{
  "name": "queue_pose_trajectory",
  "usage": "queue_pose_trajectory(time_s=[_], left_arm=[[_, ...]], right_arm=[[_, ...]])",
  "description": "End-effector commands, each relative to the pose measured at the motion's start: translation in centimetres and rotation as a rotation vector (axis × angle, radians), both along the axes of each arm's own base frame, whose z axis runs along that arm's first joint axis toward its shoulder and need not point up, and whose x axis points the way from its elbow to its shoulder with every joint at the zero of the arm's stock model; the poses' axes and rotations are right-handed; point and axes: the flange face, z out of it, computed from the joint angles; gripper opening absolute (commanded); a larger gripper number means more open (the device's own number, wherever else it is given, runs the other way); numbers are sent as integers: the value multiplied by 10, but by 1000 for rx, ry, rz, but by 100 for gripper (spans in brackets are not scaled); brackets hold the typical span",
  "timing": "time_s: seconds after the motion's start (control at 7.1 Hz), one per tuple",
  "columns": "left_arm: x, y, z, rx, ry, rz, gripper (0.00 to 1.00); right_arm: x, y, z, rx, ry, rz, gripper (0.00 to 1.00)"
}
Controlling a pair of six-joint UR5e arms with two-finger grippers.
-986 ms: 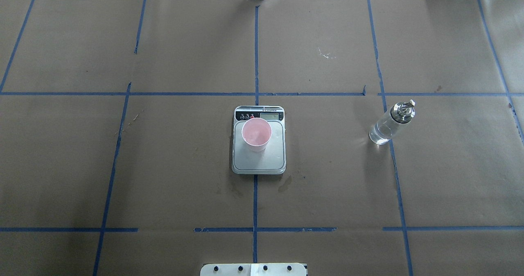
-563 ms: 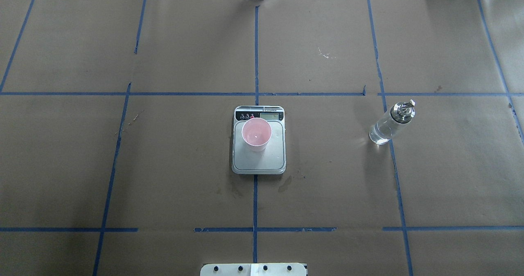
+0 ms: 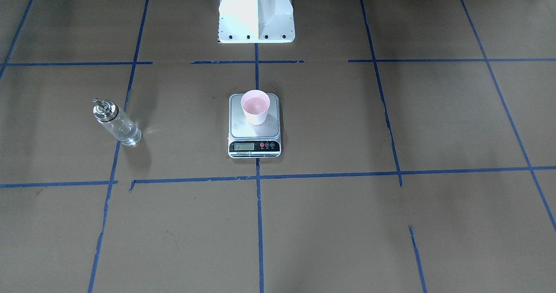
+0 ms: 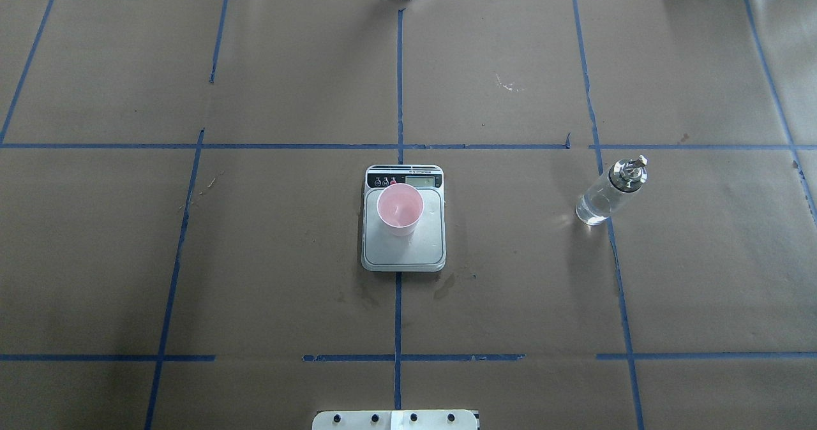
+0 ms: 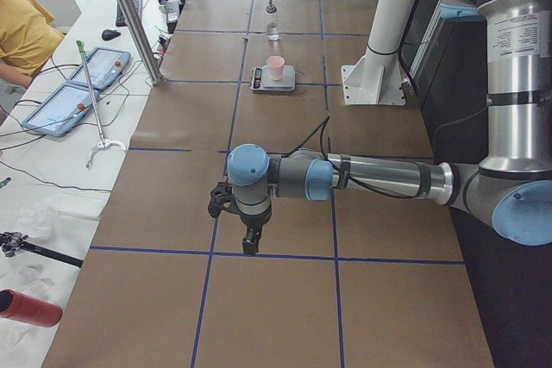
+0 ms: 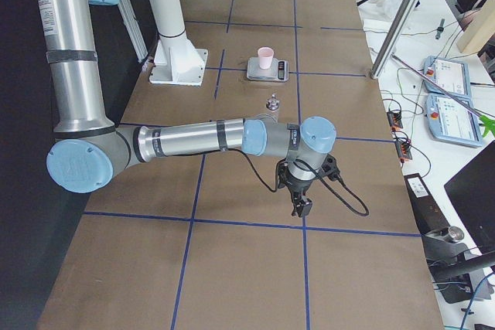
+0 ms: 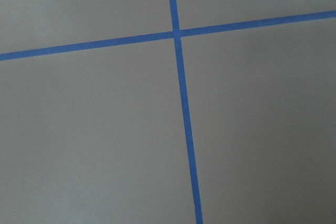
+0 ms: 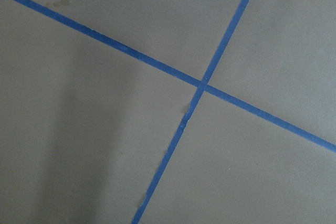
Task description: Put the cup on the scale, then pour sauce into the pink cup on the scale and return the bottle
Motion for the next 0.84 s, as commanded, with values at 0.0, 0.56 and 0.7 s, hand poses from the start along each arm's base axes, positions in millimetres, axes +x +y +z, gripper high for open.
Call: queue_pose_trajectory(time_s=[0.0, 0.56, 0.7], left_arm=[[1, -2, 1, -3, 7, 2, 100], [4, 1, 0, -2, 43, 9, 100], [3, 1, -2, 4, 31, 8, 100]], right_arm=[[0, -4, 0, -1, -2, 1, 100], [-1, -5, 26, 32, -10, -5, 100], [-1, -6, 24, 35, -11, -5, 100]])
